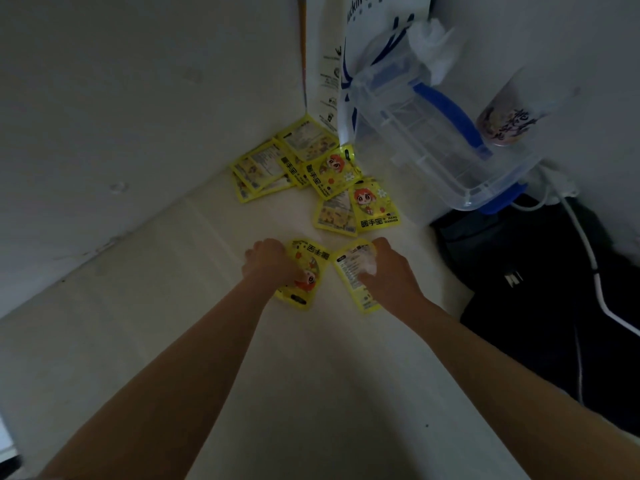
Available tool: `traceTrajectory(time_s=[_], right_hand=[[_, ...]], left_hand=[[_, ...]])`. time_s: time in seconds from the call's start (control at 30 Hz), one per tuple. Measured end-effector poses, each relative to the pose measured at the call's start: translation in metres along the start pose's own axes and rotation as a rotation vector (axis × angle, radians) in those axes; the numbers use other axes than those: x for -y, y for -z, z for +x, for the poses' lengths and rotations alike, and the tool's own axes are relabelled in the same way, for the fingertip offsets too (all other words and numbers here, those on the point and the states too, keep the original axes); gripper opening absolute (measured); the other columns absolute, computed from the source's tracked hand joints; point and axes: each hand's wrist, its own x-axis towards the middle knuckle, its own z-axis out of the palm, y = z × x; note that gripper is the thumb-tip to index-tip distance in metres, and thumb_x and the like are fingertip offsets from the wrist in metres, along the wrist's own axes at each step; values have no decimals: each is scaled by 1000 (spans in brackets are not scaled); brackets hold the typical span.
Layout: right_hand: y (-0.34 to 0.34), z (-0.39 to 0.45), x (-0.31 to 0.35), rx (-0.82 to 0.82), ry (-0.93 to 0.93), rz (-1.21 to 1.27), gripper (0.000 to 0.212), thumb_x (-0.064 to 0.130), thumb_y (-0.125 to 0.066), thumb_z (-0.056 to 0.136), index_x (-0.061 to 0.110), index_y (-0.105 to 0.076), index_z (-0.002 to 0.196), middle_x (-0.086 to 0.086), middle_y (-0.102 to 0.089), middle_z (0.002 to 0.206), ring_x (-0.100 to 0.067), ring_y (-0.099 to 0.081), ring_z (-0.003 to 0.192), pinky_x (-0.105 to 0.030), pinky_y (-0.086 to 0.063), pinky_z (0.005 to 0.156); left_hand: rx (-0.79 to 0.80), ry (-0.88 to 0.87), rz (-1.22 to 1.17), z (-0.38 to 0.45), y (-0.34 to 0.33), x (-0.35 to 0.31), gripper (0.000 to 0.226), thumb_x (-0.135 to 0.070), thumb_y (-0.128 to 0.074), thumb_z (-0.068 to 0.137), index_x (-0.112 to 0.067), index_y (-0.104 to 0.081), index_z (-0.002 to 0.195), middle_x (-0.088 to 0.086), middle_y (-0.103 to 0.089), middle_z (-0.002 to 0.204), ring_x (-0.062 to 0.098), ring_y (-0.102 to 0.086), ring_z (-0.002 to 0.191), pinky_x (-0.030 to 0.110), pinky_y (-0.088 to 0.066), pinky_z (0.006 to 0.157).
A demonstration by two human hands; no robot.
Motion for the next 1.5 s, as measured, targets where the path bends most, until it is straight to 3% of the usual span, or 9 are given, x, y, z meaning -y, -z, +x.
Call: traceTrajectory(time_s=[0.13, 0.23, 0.33, 0.5, 0.6, 0.77, 1.0, 1.33, 1.5], right_hand=[[14, 16, 9, -5, 27, 62, 43, 14, -64, 87, 8, -42, 123, -13, -59, 114, -32, -58, 106, -38, -51, 81], [26, 33, 20, 9, 13, 103, 47, 15, -62, 88, 5, -38, 128, -5, -48, 103, -28, -56, 102, -30, -41, 71], [34, 58, 30, -7, -9, 84, 48, 14, -62, 88, 3, -37, 128, -13, -52, 114, -32, -54, 113, -31, -41, 76], [39, 94, 39, 3, -54, -54, 46, 9, -56, 87, 0, -37, 128, -20, -49, 125, -35, -51, 116, -35, -43, 86], [34, 104, 38, -27, -27, -156, 42, 6, -52, 85, -1, -39, 124, -22, -45, 126, -38, -45, 117, -36, -36, 96], [17, 101, 26, -39, 58, -250, 56, 11, -54, 78, 9, -40, 132, -12, -43, 133, -35, -40, 123, -38, -32, 98], [7, 70, 24, -139, -24, -233, 47, 17, -56, 81, 12, -43, 126, -7, -44, 133, -34, -35, 126, -47, -32, 100], [11, 59, 22, -111, -184, -123, 47, 23, -56, 88, 3, -41, 128, -17, -29, 143, -39, -33, 126, -45, -31, 103], [14, 71, 28, -105, -238, -76, 42, 21, -54, 90, 2, -42, 126, -20, -36, 135, -39, -35, 121, -44, -34, 98]], left_hand=[[29, -36, -193, 1, 7, 7, 41, -25, -85, 65, -6, -56, 87, 7, -54, 86, 21, -52, 77, 28, -37, 55], [-66, -107, -228, 11, 33, 7, 65, -26, -85, 63, -6, -58, 118, 10, -61, 113, 29, -59, 103, 32, -48, 76], [-195, -154, -244, 28, 68, -3, 71, -34, -83, 57, -12, -61, 121, 10, -65, 120, 29, -60, 111, 35, -51, 88], [-331, -303, -88, 61, 115, -30, 20, -21, -70, 79, -8, -59, 91, 12, -64, 92, 30, -60, 80, 27, -45, 61], [-288, -361, 6, 75, 120, -40, 18, -13, -63, 86, -7, -59, 103, 10, -57, 88, 24, -52, 62, 18, -38, 45], [-237, -385, 116, 87, 104, -31, 51, -21, -60, 86, -12, -48, 135, 24, -64, 114, 40, -64, 94, 35, -51, 77], [-264, -346, 192, 66, 81, -10, 33, -28, -55, 88, -11, -55, 117, 24, -60, 103, 42, -60, 94, 39, -48, 72], [-318, -214, -79, 39, 65, 14, 53, -26, -77, 77, 1, -61, 119, 16, -54, 130, 30, -53, 118, 30, -39, 98], [-260, -149, -137, 42, 70, 12, 37, -28, -80, 72, -1, -71, 95, 14, -68, 95, 25, -62, 82, 31, -47, 73]])
